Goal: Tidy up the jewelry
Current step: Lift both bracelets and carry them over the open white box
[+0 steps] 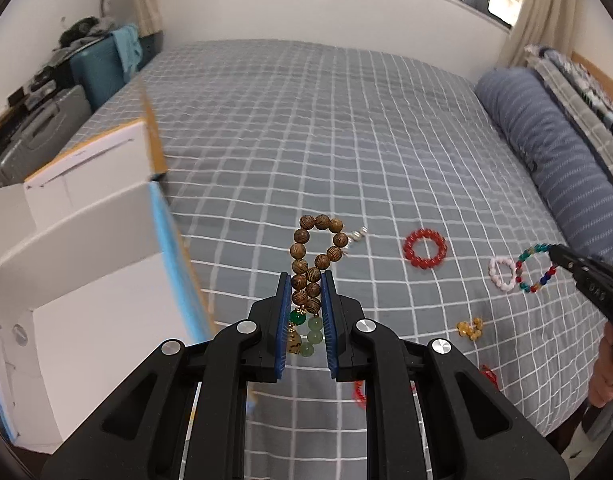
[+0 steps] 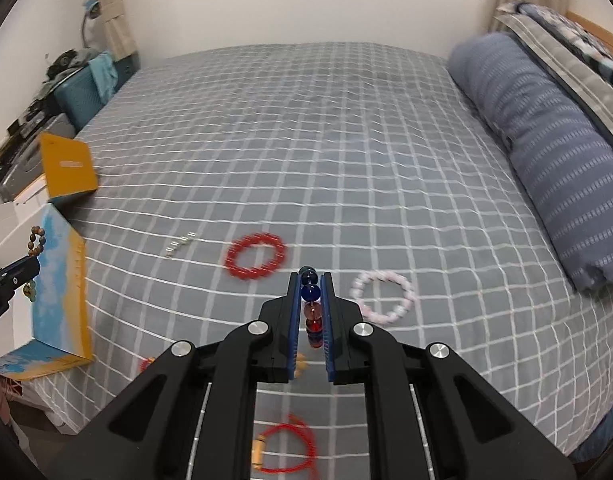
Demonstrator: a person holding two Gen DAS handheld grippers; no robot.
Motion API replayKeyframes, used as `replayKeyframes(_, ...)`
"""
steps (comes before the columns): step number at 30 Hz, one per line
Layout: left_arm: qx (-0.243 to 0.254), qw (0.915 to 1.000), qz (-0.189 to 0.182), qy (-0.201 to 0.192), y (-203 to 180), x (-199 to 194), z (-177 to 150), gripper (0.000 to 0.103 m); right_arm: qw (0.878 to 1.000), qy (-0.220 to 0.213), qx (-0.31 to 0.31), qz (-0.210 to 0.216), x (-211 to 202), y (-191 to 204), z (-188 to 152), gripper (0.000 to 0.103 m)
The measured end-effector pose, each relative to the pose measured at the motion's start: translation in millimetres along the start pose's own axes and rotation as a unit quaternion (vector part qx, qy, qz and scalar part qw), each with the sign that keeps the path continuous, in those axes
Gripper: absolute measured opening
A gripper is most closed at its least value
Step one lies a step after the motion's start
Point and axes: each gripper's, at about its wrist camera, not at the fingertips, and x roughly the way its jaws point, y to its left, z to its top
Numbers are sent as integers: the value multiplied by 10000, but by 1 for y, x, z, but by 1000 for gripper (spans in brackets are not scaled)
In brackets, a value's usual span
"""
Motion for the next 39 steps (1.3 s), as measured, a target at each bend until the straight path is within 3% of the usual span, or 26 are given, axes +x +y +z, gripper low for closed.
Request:
replayKeyframes(13, -312, 9985, 333, -306, 65, -48, -10, 14, 9958, -212, -667, 586, -12, 116, 23, 9)
replayKeyframes(24, -864, 9917, 896, -330, 139, -76, -28, 14, 9808, -369, -1418, 1284, -33, 237, 31, 9)
replayKeyframes(32, -1288, 9831, 1274, -266, 193, -89, -46, 13, 9654, -256, -1907, 1760, -35, 320, 12, 9)
replayKeyframes(39, -1592, 9771, 1409, -97, 234, -81, -67, 9, 9555, 17, -2206, 1957, -18, 366, -16, 9)
